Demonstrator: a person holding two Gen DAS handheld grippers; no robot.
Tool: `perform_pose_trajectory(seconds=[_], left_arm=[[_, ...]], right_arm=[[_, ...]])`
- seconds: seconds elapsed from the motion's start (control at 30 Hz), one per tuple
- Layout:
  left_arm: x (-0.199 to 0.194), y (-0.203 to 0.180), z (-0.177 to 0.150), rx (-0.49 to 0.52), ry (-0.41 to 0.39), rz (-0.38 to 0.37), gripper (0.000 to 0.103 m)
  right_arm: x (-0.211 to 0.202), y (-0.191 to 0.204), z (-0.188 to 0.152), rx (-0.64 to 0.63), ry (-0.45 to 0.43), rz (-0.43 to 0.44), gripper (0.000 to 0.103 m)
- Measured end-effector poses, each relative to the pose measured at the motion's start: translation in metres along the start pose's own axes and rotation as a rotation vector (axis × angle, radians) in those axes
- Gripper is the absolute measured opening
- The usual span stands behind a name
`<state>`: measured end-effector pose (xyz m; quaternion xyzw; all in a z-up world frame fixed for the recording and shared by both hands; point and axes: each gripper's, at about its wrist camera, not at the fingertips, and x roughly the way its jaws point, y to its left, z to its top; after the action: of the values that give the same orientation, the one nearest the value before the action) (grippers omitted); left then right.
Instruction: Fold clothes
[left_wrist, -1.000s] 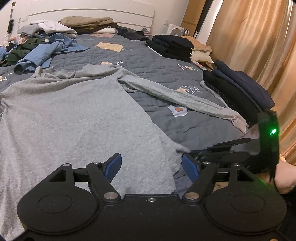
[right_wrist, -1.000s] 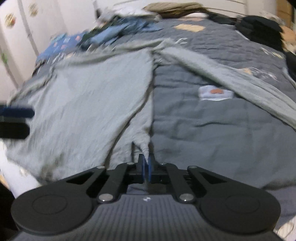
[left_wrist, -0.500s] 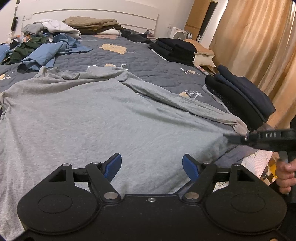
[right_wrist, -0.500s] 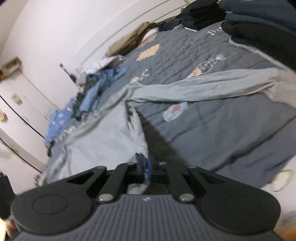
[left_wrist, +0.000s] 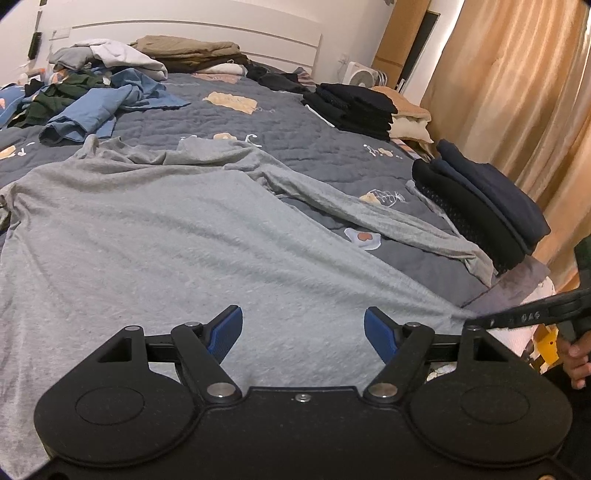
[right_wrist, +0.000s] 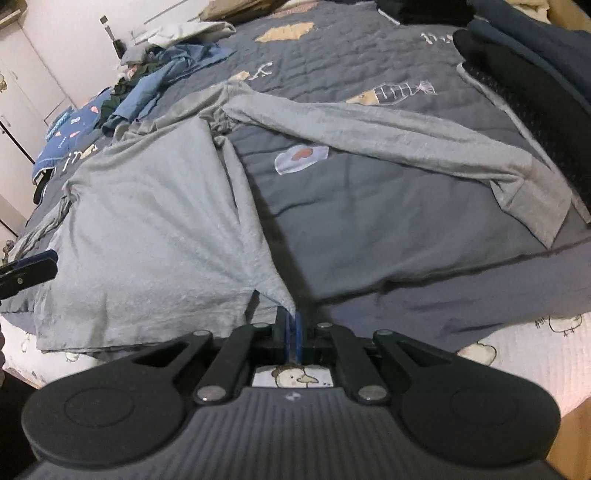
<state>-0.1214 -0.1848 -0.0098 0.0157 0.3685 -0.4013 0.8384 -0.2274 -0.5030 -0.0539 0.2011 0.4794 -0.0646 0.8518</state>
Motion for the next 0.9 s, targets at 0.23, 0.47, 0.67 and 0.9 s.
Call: perform_pose_trajectory(seconds=[0.23, 0.47, 0.67, 0.9], left_arm=[[-0.004, 0.001, 0.001, -0.001, -0.011, 0.001, 0.073], [-0.006, 0.007, 0.001, -0.012, -0.014, 0.024, 0.073], [-0.014, 0.027, 0.005, -0.037, -0.035, 0.082, 0.073], [-0.025, 0.067, 0.013, -0.057, -0.06, 0.21, 0.074]], right_arm=[[-0.003, 0.012, 0.0, -0.042, 0.02, -0.003, 0.006], [-0.011, 0.048, 0.027, -0.034, -0.167, 0.138, 0.015], [0.017, 0.091, 0.059, -0.06, -0.241, 0.256, 0.027], [0.05, 0.135, 0.101, -0.14, -0.259, 0.29, 0.035]])
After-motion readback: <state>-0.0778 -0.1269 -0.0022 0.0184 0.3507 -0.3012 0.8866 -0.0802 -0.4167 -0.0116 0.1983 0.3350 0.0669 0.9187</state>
